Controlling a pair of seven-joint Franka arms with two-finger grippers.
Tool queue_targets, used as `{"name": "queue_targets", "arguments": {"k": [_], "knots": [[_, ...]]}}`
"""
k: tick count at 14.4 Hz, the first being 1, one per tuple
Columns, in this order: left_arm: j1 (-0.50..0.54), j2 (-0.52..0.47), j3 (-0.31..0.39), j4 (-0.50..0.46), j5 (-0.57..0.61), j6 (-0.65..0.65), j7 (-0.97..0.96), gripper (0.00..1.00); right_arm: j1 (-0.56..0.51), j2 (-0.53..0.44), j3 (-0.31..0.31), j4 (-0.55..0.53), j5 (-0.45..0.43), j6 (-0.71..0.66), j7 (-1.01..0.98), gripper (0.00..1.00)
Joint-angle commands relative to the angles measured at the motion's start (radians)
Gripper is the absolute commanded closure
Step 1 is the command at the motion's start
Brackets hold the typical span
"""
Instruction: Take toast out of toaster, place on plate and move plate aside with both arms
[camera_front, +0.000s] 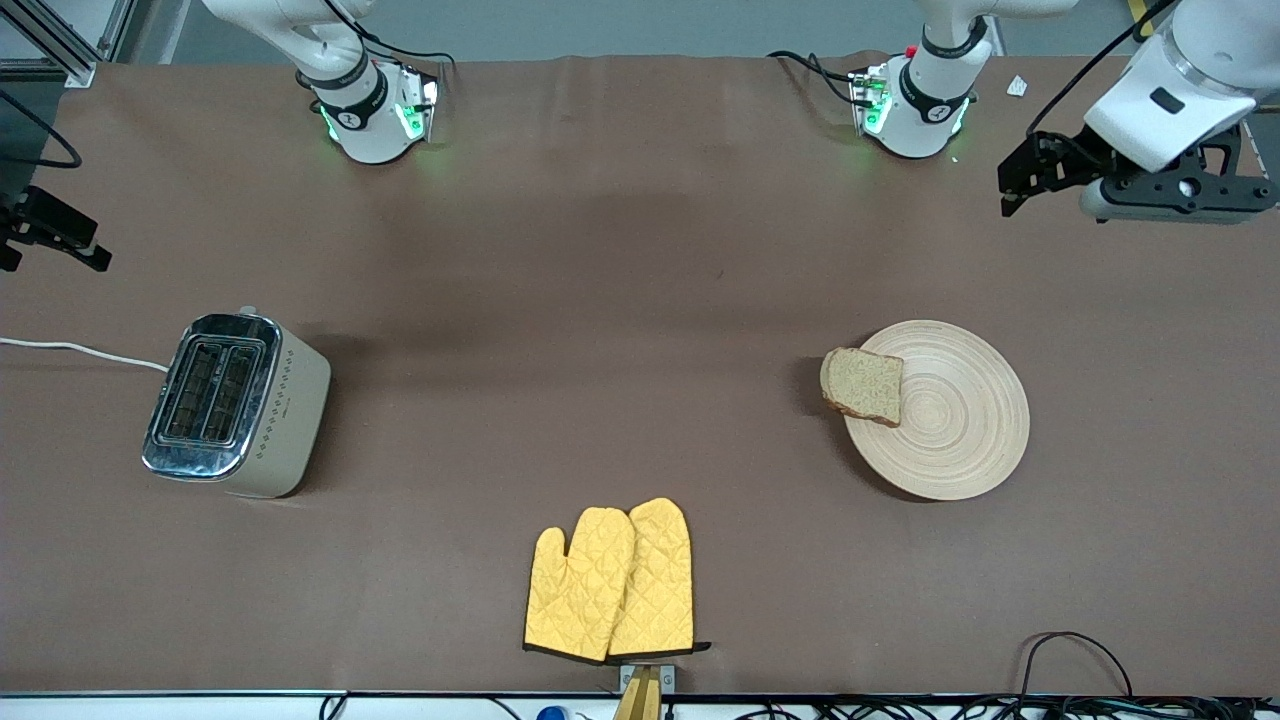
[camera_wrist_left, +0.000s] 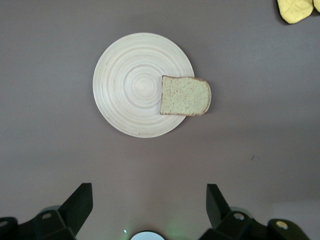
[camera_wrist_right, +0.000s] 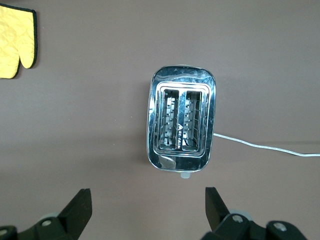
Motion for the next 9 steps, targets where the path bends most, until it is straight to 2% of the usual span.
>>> {"name": "queue_targets", "arguments": {"k": [1,9], "knots": [[0.011,-0.047,0.011,-0.050,0.016,0.018,0.017,0.00,-0.012,-0.003,0.013,-0.002,-0.017,0.001,0.015,0.00],[0.051,-0.029,0.013,0.004,0.016,0.003,-0.002,0.00,-0.010,-0.003,0.013,-0.004,-0.017,0.004,0.015,0.00]]}}
